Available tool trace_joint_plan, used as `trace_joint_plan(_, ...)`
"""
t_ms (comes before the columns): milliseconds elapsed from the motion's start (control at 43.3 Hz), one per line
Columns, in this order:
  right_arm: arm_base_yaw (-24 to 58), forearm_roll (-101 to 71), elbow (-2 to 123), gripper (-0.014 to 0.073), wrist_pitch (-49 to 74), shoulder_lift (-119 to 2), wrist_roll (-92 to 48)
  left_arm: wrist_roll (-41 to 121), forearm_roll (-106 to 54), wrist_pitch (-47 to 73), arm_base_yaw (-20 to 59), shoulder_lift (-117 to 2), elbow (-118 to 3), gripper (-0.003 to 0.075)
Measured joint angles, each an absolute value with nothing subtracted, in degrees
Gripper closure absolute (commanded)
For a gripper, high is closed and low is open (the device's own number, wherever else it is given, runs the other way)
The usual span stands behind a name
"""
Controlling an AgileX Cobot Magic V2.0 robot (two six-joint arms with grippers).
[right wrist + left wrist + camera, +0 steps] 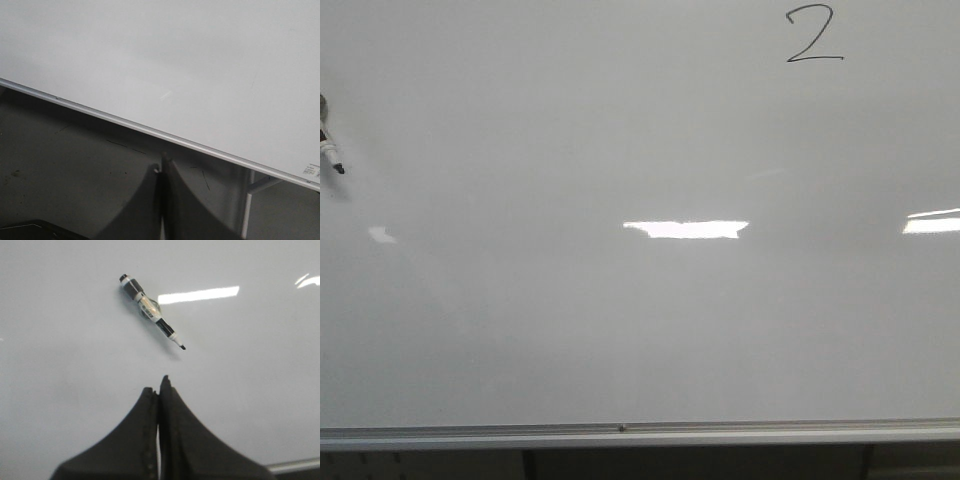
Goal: Write number 2 on whiteboard
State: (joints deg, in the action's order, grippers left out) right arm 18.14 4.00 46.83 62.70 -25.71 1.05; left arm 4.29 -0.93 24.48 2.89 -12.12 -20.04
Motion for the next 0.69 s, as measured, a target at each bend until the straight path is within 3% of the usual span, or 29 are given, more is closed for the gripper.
trace_joint_plan(300, 18.14, 4.00, 46.83, 0.0664, 62.70, -25.71, 1.05, 4.41, 0.00, 4.61, -0.74, 0.21, -0.31, 0.0739)
trace_joint_plan(693, 18.14, 4.00, 46.62, 0.0664, 62.70, -25.71, 1.05, 4.41, -2.26, 1.90, -0.99, 0.21, 0.33, 0.0739)
